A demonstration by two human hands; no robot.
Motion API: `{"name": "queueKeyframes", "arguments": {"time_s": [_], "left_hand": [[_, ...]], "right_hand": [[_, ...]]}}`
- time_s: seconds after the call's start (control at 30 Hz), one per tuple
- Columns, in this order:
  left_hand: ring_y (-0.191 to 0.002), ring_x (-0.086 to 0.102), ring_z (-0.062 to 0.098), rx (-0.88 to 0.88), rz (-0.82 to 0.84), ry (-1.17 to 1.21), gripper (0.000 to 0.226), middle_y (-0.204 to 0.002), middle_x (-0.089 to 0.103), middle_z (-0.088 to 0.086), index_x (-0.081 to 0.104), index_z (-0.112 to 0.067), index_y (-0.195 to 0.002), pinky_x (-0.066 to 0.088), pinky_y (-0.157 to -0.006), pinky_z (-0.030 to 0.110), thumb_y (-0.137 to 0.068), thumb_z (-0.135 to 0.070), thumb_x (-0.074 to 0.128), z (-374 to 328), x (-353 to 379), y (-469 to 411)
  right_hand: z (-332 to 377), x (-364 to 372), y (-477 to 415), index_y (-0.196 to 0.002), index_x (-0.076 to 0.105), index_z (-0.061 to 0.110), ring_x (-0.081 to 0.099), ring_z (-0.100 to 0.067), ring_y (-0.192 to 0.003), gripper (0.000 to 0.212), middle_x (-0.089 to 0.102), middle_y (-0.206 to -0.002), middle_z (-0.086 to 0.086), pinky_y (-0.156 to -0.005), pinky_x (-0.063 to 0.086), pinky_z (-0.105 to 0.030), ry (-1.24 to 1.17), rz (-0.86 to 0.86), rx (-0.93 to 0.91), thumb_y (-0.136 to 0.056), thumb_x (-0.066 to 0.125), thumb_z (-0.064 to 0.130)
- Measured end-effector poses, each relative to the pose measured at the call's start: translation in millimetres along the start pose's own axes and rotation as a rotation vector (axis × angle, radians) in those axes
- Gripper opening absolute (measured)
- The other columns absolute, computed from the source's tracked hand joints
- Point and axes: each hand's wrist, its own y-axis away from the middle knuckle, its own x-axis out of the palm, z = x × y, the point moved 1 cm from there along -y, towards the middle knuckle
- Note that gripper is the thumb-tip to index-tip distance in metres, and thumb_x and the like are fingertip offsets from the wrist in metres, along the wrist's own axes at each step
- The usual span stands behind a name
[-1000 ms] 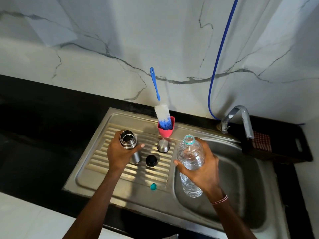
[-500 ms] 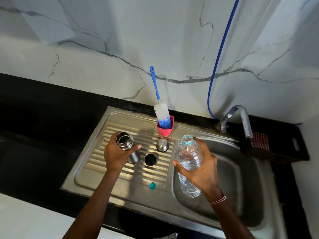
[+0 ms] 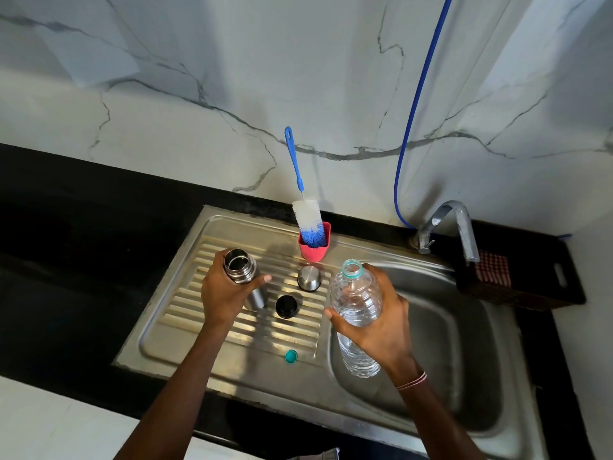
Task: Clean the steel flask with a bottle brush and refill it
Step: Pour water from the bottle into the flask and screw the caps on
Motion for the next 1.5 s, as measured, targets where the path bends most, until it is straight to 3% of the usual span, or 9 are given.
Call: {"name": "queueKeyframes", "arguments": {"time_s": [0.17,0.33,0.5,0.6,0.77,1.07,1.3,1.4,1.5], "left_hand": [[-0.111,0.062,0.006,-0.035,0.071,0.113,0.096,-0.122,0.065,-0.007,0.047,-0.025,-0.136,0.049,-0.092,0.019,-0.055,-0.039,0.097,11,1,7],[-0.134,0.047,0.013,-0.082,0.046,0.115,0.108,-0.146,0.050,-0.002,0.039,-0.020,-0.149,0.040,-0.110,0.033,-0.060,-0.033,0.098,32,2,35],[-0.104,0.055,0.025,-0.075,-0.138,-0.068,0.067,-0.120,0.051,0.007,0.054,-0.009,-0.126,0.049,-0.082,0.031,-0.073,-0.021,0.092,51,13,94],[-0.085,0.065,0.022,-0.083,0.075,-0.165,0.030,-0.092,0.061,-0.006,0.061,-0.018,-0.107,0.042,-0.064,0.020,-0.086,-0.022,0.081,62,34,127],[-0.100,0.066,0.009,0.068,0.405,-0.526,0.043,-0.118,0.063,-0.010,0.058,-0.030,-0.126,0.055,-0.078,0.023,-0.089,-0.040,0.076,87,63,148],[-0.106,0.064,0.013,0.148,0.420,-0.694,0.034,-0.121,0.063,-0.007,0.057,-0.032,-0.125,0.050,-0.084,0.025,-0.094,-0.041,0.068,80,78,144],[-0.095,0.067,0.007,0.094,0.365,-0.183,0.039,-0.120,0.065,0.001,0.064,-0.044,-0.129,0.056,-0.081,0.021,-0.096,-0.024,0.072,43,81,136],[-0.082,0.072,0.009,-0.046,0.307,0.233,0.026,-0.105,0.074,0.000,0.073,-0.051,-0.104,0.057,-0.069,0.020,-0.098,-0.027,0.068,-14,74,134],[-0.086,0.073,0.023,-0.172,0.305,0.563,0.016,-0.103,0.077,0.006,0.076,-0.025,-0.112,0.060,-0.083,0.038,-0.099,-0.027,0.068,-62,69,133]], "right_hand": [[0,-1,3,-0.129,0.054,0.028,0.071,-0.007,-0.098,0.086,0.069,-0.110,0.021,-0.090,0.060,-0.041,-0.012,0.003,0.004,-0.058,0.086,0.064],[1,-3,7,-0.128,0.052,0.033,0.067,0.005,-0.098,0.085,0.066,-0.109,0.029,-0.091,0.049,-0.011,-0.004,0.038,0.021,-0.058,0.084,0.067],[-4,-6,13,-0.126,0.052,0.034,0.062,0.019,-0.098,0.082,0.065,-0.107,0.030,-0.086,0.038,0.005,-0.009,0.036,0.008,-0.058,0.097,0.044],[-9,-6,19,-0.126,0.054,0.033,0.066,0.011,-0.099,0.082,0.068,-0.109,0.026,-0.090,0.039,0.002,0.006,0.044,0.020,-0.058,0.096,0.049],[-16,-10,33,-0.125,0.053,0.037,0.066,0.013,-0.093,0.081,0.070,-0.105,0.024,-0.084,0.046,-0.001,0.013,0.062,0.034,-0.057,0.091,0.060],[-19,-31,56,-0.126,0.045,0.050,0.066,0.012,-0.090,0.081,0.059,-0.103,0.042,-0.088,0.048,-0.007,0.084,0.049,0.008,-0.058,0.079,0.077],[-21,-34,63,-0.128,0.046,0.045,0.067,0.002,-0.090,0.084,0.060,-0.101,0.039,-0.088,0.038,0.004,0.101,0.049,0.012,-0.056,0.083,0.070],[-22,-31,62,-0.128,0.049,0.041,0.071,-0.002,-0.090,0.085,0.071,-0.104,0.025,-0.090,0.052,-0.013,0.112,0.051,0.007,-0.056,0.084,0.070],[-22,-29,61,-0.129,0.052,0.035,0.073,-0.006,-0.089,0.085,0.075,-0.105,0.015,-0.085,0.060,-0.029,0.124,0.030,-0.008,-0.058,0.083,0.070]]}}
